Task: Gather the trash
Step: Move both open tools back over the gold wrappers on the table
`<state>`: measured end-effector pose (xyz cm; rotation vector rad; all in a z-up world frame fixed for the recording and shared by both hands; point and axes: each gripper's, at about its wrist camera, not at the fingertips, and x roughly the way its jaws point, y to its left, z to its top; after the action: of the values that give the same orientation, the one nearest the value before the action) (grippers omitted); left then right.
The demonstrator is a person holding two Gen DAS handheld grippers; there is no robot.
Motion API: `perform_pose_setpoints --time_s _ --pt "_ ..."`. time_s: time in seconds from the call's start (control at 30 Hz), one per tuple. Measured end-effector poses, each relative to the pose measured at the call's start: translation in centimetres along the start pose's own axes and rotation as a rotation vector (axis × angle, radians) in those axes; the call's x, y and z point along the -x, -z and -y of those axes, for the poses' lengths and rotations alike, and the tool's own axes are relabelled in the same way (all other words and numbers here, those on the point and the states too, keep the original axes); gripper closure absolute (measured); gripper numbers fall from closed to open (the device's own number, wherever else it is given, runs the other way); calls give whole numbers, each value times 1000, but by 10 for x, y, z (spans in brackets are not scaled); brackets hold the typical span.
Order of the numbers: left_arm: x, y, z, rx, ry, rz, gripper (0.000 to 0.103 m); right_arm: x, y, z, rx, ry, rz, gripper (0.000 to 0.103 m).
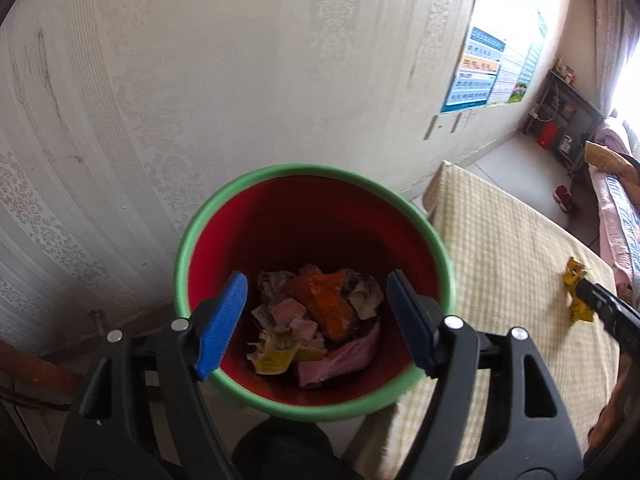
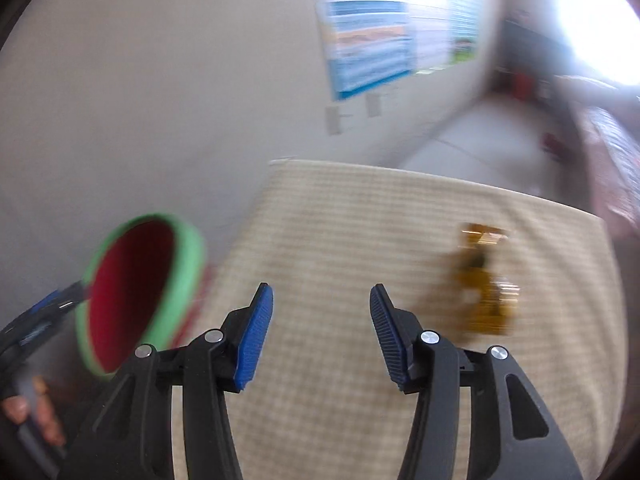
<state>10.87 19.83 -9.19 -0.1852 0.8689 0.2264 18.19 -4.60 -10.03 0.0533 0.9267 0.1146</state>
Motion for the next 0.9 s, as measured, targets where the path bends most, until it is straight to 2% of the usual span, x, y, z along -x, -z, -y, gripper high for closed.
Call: perform_pose_setpoints --time_s 0.13,0.3,0.4,0.43,0.47,0.7,0.77,0.9 --pt "4 10 30 -54 44 -10 33 -17 1 65 -100 134 -44 52" --pt "7 17 56 -109 62 -25 33 -42 7 102 -205 103 -129 52" --pt "10 19 69 -127 64 -27 33 -52 11 109 -226 83 -146 62" --pt "11 19 74 -135 64 -27 33 -54 10 111 -225 78 -147 73" --pt "12 21 81 -145 65 -26 33 -52 12 112 -224 69 -143 80" --pt "10 24 142 -226 122 -33 33 -11 25 133 -248 -25 -75 84" --pt "6 23 167 -244 162 -34 33 10 41 140 -245 -49 -71 84" --pt "-10 18 224 -310 234 -47 33 43 80 151 -215 -19 -73 83"
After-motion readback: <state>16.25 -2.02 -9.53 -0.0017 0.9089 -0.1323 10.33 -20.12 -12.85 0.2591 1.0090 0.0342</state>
